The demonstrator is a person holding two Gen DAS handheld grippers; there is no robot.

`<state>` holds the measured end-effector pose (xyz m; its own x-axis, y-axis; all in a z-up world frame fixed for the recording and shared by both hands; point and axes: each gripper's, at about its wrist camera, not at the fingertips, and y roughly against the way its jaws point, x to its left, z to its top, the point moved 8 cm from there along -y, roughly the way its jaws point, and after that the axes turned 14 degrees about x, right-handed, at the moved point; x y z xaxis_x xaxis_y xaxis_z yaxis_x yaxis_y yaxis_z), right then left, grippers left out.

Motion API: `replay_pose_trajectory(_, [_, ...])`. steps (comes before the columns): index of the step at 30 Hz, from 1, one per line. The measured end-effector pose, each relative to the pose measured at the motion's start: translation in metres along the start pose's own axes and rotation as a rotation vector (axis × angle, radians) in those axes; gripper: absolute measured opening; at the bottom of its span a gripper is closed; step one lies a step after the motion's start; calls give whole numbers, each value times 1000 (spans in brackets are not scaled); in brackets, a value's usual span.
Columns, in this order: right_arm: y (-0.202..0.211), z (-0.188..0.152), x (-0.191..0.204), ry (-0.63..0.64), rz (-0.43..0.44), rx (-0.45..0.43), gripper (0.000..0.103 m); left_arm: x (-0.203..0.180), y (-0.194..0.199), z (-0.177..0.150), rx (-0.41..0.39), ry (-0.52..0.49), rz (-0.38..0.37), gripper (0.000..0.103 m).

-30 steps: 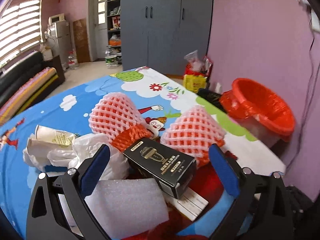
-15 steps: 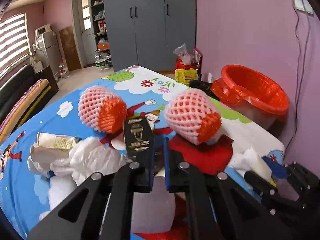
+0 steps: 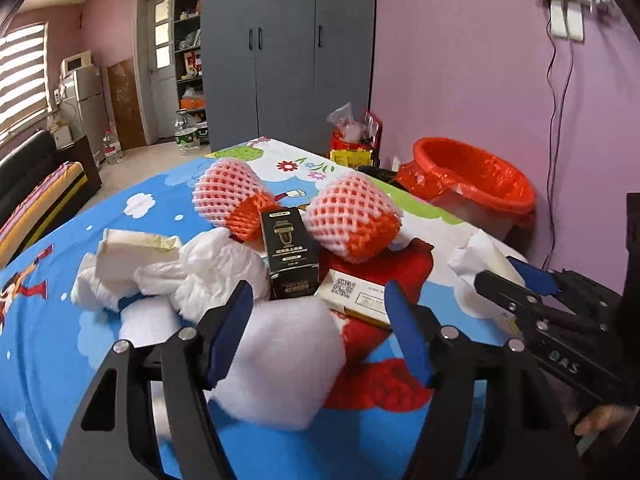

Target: Collect trash

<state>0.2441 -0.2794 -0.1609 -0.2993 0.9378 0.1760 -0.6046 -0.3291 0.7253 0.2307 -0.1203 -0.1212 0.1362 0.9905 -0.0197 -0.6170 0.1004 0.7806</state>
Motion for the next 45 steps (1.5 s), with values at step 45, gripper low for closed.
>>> replay_pose_trajectory(45, [33, -23, 27, 26, -9, -21, 45, 5, 7, -33, -46, -31, 42, 68])
